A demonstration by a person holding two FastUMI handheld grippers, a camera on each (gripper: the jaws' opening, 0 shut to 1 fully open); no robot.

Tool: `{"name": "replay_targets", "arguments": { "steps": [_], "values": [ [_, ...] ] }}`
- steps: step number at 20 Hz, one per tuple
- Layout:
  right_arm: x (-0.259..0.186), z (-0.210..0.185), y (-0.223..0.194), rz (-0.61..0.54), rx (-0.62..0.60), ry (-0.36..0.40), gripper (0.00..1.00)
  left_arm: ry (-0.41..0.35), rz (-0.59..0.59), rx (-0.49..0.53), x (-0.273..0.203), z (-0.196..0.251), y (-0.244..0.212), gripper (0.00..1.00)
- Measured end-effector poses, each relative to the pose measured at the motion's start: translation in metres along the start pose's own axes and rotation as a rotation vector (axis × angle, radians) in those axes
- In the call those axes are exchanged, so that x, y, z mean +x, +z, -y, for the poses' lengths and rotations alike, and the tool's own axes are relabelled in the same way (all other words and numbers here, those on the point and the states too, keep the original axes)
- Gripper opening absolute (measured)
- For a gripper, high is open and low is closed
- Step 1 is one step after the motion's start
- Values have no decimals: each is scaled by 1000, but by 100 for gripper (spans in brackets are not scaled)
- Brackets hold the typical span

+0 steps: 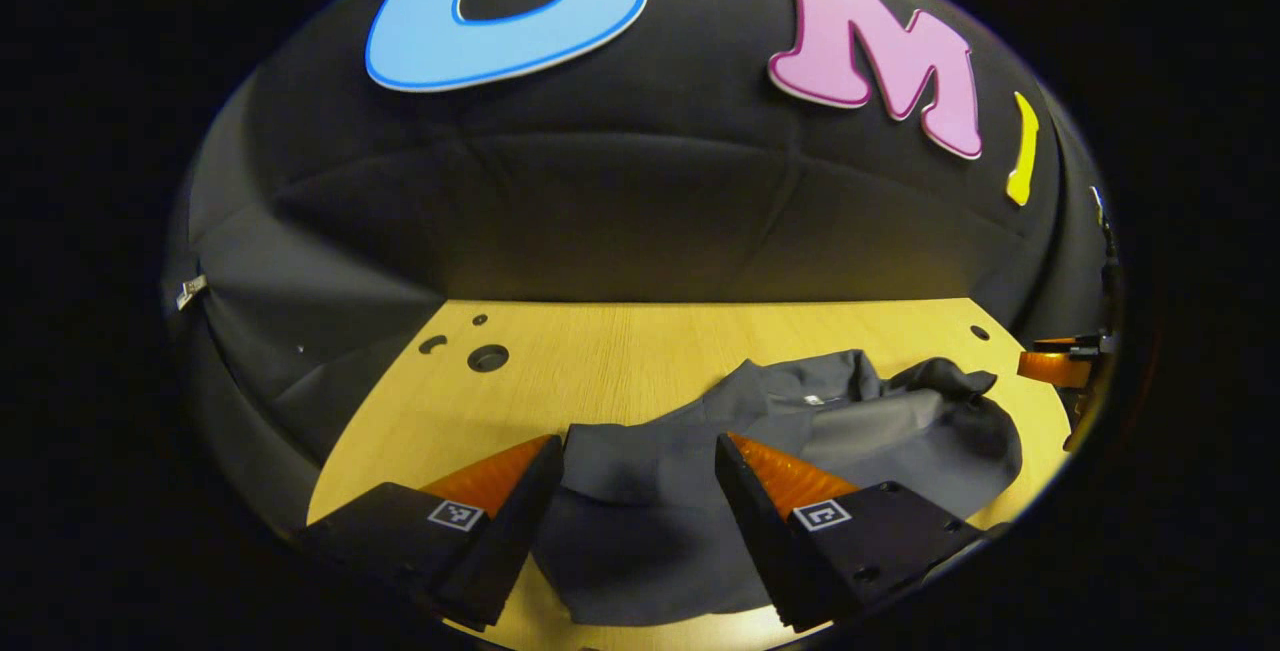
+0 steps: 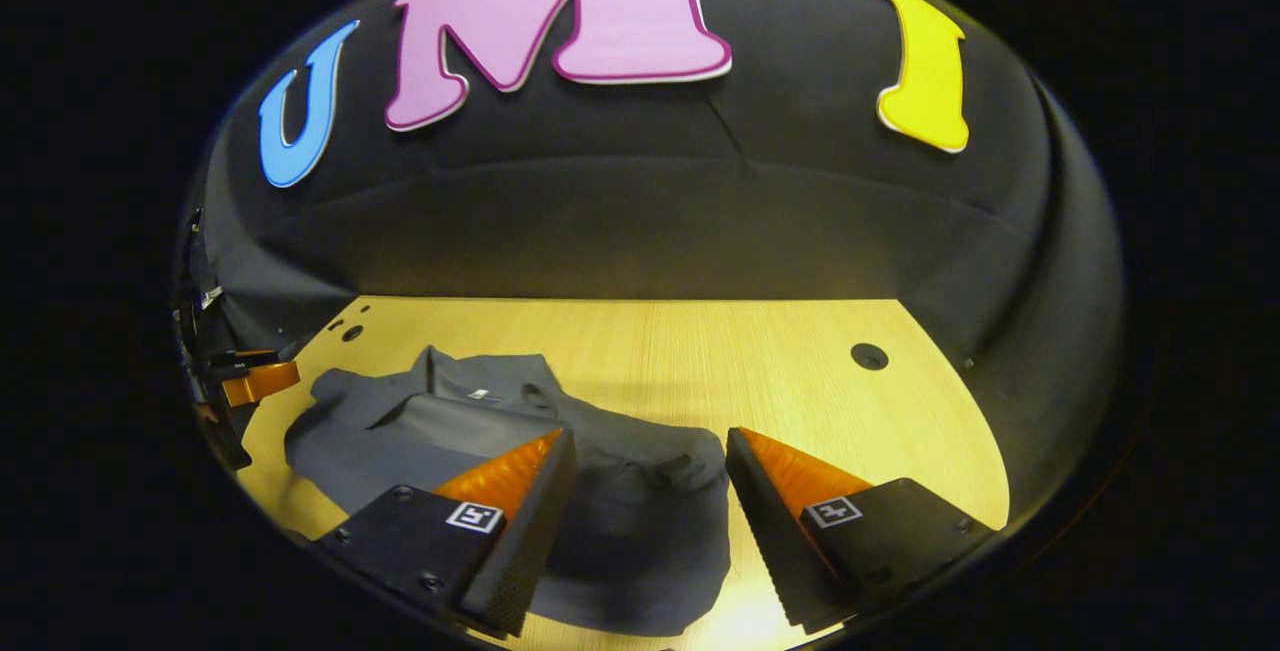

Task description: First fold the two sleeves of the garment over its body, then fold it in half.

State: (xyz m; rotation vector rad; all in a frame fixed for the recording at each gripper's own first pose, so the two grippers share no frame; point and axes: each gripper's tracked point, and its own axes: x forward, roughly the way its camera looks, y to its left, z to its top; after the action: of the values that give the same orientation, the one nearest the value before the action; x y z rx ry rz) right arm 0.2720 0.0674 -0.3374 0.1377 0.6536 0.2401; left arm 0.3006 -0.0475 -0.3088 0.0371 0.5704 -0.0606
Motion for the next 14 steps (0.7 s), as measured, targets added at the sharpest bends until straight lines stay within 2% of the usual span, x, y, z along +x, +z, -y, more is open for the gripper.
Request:
{"name": "replay_targets", "arguments": {
  "steps": [1,8,14],
  "values": [
    [-10,-1,4,11,-3,4,96,-6,13,5,-13,2,5,96],
    [-83,-14,27,89,-12,22,96,-42,88,-2,-94,24,24,96],
    [-137,-37,24,118,-21,70,97,-91,121,-14,-151,44,24,96]
  ]
}}
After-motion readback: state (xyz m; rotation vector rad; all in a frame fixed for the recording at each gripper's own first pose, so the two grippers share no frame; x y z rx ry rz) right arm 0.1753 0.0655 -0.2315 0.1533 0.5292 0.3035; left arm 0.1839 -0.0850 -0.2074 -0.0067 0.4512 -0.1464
